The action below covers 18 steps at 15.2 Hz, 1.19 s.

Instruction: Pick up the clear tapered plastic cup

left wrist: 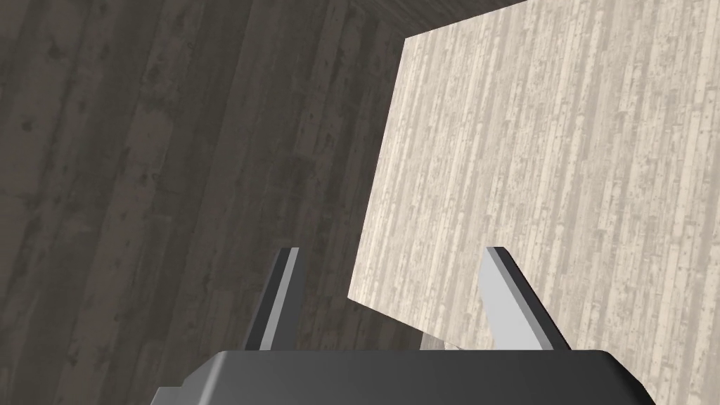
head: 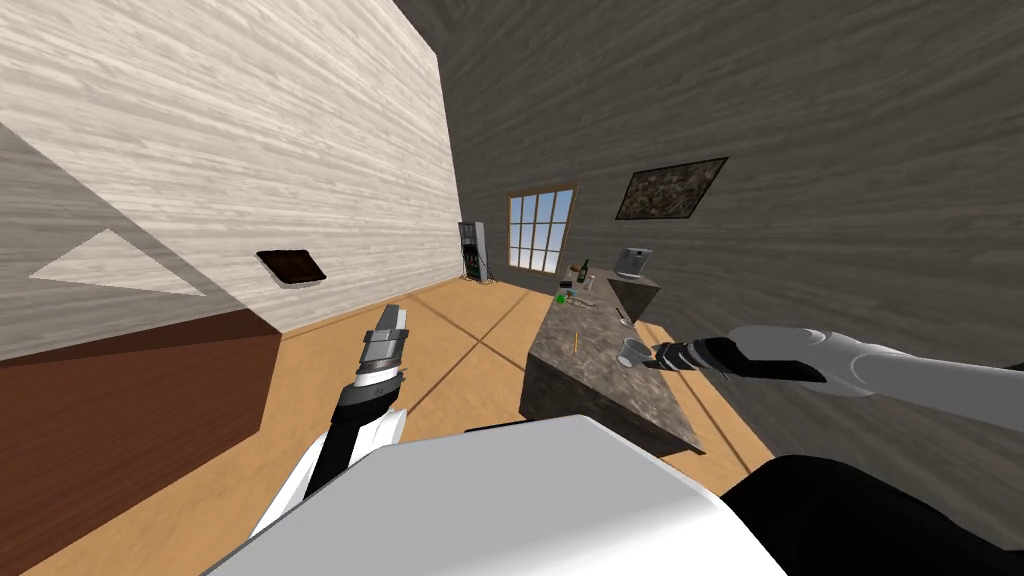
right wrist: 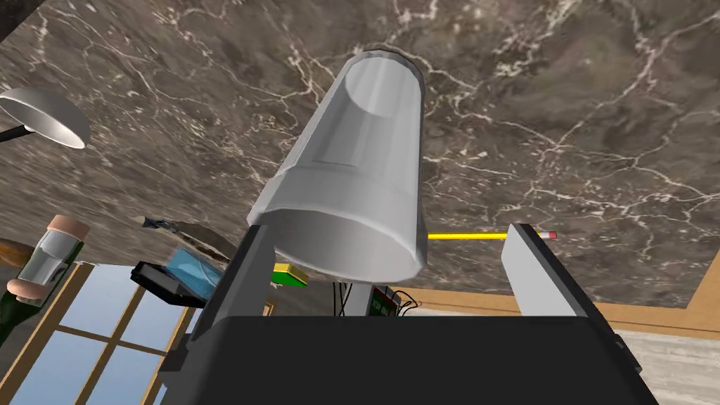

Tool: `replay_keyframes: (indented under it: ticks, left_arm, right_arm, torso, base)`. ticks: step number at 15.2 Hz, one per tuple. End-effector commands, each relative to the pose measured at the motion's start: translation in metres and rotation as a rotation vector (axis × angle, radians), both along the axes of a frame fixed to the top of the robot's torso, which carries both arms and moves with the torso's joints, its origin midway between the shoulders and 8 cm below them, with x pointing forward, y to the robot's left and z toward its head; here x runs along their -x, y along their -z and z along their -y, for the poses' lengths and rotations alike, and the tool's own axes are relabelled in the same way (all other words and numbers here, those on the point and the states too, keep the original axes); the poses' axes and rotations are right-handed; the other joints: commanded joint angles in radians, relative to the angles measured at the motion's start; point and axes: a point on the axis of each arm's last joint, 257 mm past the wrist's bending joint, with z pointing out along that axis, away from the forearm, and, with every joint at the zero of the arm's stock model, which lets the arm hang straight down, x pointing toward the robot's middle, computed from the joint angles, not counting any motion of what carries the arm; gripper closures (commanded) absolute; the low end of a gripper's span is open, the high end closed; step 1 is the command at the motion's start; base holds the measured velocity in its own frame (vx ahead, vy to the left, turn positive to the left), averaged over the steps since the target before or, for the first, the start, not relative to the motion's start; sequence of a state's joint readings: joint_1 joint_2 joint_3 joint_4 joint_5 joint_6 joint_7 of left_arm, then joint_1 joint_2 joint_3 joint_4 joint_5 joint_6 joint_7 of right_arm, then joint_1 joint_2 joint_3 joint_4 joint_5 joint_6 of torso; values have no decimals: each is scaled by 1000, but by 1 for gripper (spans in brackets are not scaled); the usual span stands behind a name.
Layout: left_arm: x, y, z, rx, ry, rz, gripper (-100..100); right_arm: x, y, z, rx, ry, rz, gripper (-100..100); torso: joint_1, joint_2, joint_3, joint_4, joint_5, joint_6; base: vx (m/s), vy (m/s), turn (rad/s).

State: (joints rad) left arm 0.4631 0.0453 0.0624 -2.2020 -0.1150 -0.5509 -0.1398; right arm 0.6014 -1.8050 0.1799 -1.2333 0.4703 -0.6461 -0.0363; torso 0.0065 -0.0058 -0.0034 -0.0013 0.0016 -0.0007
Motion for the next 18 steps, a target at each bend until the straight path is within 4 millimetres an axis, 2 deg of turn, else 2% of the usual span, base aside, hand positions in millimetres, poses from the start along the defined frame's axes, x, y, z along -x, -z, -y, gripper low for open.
replay_keyframes:
  ticks: [1, 3, 4, 5, 6, 8, 10, 14, 18]
  left_arm:
    - [0, 0, 0, 0, 0, 0, 0]
    - [0, 0, 0, 0, 0, 0, 0]
    - [0, 0, 0, 0, 0, 0, 0]
    - [0, 0, 0, 0, 0, 0, 0]
    - [0, 0, 0, 0, 0, 0, 0]
    - [0, 0, 0, 0, 0, 0, 0]
    - [0, 0, 0, 0, 0, 0, 0]
    - [0, 0, 0, 0, 0, 0, 0]
    - [0, 0, 0, 0, 0, 0, 0]
  right_arm:
    - [9, -2, 8, 27, -2, -39, -100]
    - [36, 4, 24, 70, -3, -124, -100]
    - [36, 4, 24, 70, -3, -124, -100]
    - [50, 7, 29, 83, -2, -163, -100]
    - [50, 7, 29, 83, -2, -163, -100]
    - [75, 14, 37, 98, 1, -231, -100]
    - [70, 13, 33, 75, 23, -209, -100]
    - [73, 14, 36, 94, 4, -226, -100]
    - [100, 39, 42, 90, 31, -232, -100]
  torso:
    - [0, 0, 0, 0, 0, 0]
    - [0, 0, 0, 0, 0, 0]
    - [0, 0, 0, 0, 0, 0]
    - [-1, 0, 0, 0, 0, 1]
    - [0, 2, 1, 0, 0, 0]
    - [-1, 3, 2, 1, 0, 1]
    - [-2, 4, 2, 1, -1, 1]
    - [-5, 7, 4, 2, -1, 1]
    - [-6, 8, 5, 2, -2, 1]
  base:
    - [72, 63, 106]
    - [82, 64, 201]
    - [69, 55, 116]
    - [36, 58, 55]
    - [55, 53, 105]
    - [36, 43, 90]
    - [18, 20, 23]
    - [1, 1, 10]
    - [-6, -7, 31]
